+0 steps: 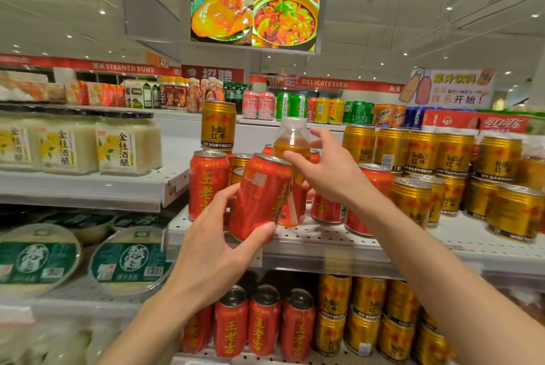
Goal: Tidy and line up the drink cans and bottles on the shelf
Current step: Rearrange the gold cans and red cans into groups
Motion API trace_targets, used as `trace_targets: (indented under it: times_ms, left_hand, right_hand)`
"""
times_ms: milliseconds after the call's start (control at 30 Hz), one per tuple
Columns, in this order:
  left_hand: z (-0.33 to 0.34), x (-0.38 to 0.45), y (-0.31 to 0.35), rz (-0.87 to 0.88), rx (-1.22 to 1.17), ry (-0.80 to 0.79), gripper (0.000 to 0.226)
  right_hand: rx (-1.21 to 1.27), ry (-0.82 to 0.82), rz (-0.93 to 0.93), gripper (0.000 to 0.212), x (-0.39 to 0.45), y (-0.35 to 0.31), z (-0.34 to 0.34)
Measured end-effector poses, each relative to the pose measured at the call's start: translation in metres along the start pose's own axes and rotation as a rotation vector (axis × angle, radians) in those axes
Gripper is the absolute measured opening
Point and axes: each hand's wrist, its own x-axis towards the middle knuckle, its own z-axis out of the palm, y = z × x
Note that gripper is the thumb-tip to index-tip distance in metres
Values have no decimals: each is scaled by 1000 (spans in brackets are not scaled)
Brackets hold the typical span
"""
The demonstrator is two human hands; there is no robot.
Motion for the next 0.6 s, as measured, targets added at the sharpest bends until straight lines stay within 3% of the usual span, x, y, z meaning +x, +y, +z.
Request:
trace_targets:
  times_ms: [167, 333, 600]
  left_hand:
    - [-10, -7, -4, -72, 7, 11, 57]
    - [-12, -11, -9, -125, -11, 8, 70]
    - [5, -10, -1, -127, 16, 21, 71]
  right_hand:
    - [-71, -45, 9, 85, 9, 2, 14]
    - [28, -20, -25, 87, 5, 8, 11]
    - [135, 29, -24, 84, -20, 16, -39]
